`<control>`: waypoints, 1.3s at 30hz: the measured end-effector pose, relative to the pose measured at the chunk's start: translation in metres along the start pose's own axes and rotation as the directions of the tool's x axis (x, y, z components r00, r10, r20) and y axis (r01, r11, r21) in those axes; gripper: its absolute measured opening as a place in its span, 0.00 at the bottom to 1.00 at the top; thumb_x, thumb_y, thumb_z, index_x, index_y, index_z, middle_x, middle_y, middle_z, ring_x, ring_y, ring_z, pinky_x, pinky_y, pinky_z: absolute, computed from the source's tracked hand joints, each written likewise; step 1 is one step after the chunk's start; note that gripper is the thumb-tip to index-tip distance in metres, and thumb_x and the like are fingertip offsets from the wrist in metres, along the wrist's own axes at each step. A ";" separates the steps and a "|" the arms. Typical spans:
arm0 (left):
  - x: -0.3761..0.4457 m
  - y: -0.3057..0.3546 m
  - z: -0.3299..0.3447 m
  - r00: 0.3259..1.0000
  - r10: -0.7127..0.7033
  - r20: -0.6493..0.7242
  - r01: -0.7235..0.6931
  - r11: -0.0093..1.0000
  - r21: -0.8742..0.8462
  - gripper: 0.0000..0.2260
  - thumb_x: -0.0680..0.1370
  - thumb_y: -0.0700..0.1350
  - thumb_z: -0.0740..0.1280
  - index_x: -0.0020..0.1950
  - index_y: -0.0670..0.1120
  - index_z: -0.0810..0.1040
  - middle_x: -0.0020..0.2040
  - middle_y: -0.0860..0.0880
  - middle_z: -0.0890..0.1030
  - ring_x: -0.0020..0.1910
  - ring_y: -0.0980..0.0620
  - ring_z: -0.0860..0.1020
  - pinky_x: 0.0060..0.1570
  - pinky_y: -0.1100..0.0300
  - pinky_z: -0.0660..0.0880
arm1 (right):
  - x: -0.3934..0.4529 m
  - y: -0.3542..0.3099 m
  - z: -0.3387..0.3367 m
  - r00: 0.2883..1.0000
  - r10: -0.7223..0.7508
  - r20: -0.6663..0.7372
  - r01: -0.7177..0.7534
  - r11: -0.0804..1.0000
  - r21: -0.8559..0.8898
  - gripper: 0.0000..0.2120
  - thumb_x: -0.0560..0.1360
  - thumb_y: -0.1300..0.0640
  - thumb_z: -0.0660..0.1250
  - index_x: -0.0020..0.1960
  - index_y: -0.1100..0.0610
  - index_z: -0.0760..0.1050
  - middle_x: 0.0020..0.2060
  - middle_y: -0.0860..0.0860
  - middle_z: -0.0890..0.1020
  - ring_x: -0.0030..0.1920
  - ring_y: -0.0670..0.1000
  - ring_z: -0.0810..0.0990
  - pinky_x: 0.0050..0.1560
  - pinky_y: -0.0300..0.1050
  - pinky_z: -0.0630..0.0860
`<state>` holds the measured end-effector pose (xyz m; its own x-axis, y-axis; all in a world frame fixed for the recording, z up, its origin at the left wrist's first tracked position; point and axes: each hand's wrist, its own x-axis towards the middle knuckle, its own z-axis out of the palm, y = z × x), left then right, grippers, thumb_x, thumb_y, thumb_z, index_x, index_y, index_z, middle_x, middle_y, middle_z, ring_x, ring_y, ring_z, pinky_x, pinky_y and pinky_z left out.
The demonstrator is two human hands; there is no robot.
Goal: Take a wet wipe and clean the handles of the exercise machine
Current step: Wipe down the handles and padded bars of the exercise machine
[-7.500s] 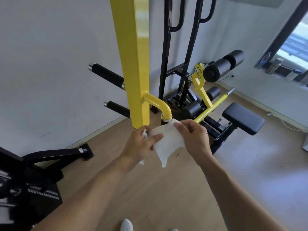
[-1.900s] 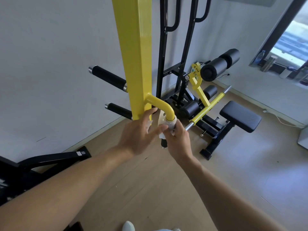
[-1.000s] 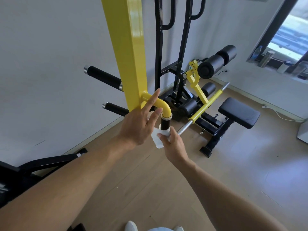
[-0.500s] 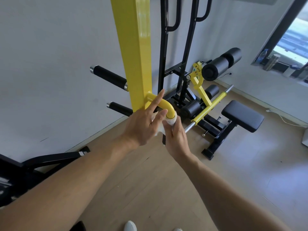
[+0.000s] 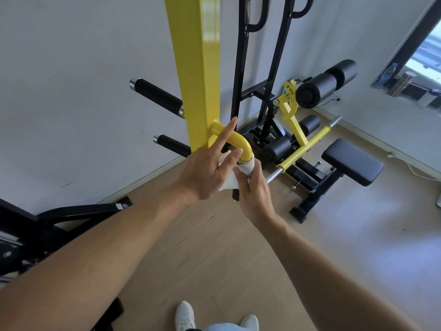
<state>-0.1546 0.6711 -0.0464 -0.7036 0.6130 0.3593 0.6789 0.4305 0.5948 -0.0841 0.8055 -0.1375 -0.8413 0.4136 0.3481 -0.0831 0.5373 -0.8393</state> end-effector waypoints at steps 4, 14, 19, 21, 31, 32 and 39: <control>0.000 0.001 0.000 1.000 -0.010 0.002 0.010 1.000 0.010 0.27 0.84 0.57 0.56 0.81 0.59 0.50 0.23 0.52 0.68 0.24 0.53 0.72 0.25 0.67 0.64 | -0.028 0.041 0.007 0.922 0.301 0.242 -0.254 0.945 -0.208 0.10 0.81 0.52 0.65 0.60 0.55 0.70 0.49 0.51 0.80 0.48 0.53 0.78 0.46 0.48 0.76; -0.062 -0.021 0.011 0.972 -0.071 -0.225 0.071 0.997 -0.008 0.30 0.81 0.52 0.66 0.80 0.50 0.58 0.25 0.53 0.65 0.25 0.53 0.69 0.25 0.67 0.64 | -0.054 0.028 0.013 0.608 0.660 0.441 -0.690 0.715 -0.117 0.10 0.79 0.49 0.66 0.49 0.55 0.80 0.46 0.55 0.85 0.46 0.55 0.85 0.52 0.54 0.81; -0.111 -0.063 0.015 0.691 -0.682 -0.238 0.618 0.729 -0.296 0.35 0.68 0.73 0.64 0.67 0.53 0.76 0.51 0.49 0.84 0.49 0.56 0.81 0.47 0.63 0.74 | -0.037 -0.012 0.030 0.665 0.501 0.555 -0.636 0.769 0.067 0.15 0.79 0.46 0.68 0.48 0.58 0.82 0.43 0.58 0.84 0.41 0.54 0.81 0.43 0.48 0.77; -0.118 -0.069 0.011 0.643 -0.727 -0.242 0.645 0.684 -0.339 0.32 0.66 0.74 0.63 0.58 0.54 0.81 0.46 0.49 0.85 0.44 0.56 0.81 0.41 0.64 0.73 | -0.031 -0.022 0.037 0.670 0.430 0.605 -0.614 0.780 0.125 0.12 0.80 0.48 0.67 0.48 0.56 0.82 0.47 0.59 0.86 0.46 0.57 0.85 0.49 0.52 0.81; -0.095 -0.105 -0.024 0.592 -0.805 -0.052 0.754 0.575 -0.317 0.17 0.73 0.67 0.68 0.49 0.55 0.82 0.44 0.51 0.84 0.43 0.53 0.81 0.45 0.55 0.78 | -0.035 -0.031 0.078 0.575 0.528 0.625 -0.746 0.652 0.134 0.14 0.81 0.48 0.64 0.59 0.56 0.81 0.52 0.56 0.86 0.52 0.56 0.85 0.55 0.54 0.82; -0.093 -0.108 -0.030 0.580 -0.815 -0.012 0.768 0.551 -0.327 0.19 0.72 0.68 0.68 0.50 0.55 0.82 0.43 0.54 0.83 0.42 0.54 0.80 0.42 0.58 0.76 | -0.028 -0.046 0.086 0.623 0.492 0.608 -0.712 0.679 0.180 0.12 0.82 0.49 0.64 0.57 0.54 0.82 0.50 0.54 0.86 0.51 0.55 0.85 0.55 0.54 0.82; -0.065 -0.123 -0.047 0.615 -0.787 -0.041 0.660 0.542 -0.520 0.14 0.76 0.59 0.69 0.42 0.50 0.81 0.31 0.54 0.76 0.29 0.56 0.72 0.32 0.62 0.67 | 0.013 -0.067 0.084 0.534 0.455 0.713 -0.653 0.757 0.006 0.09 0.82 0.53 0.65 0.53 0.56 0.81 0.53 0.58 0.86 0.54 0.60 0.85 0.55 0.55 0.83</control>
<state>-0.2025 0.5472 -0.1085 -0.9759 0.0113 -0.2181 -0.2052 0.2939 0.9336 -0.1338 0.7134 -0.1122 -0.8676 -0.0589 -0.4937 0.4834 0.1323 -0.8654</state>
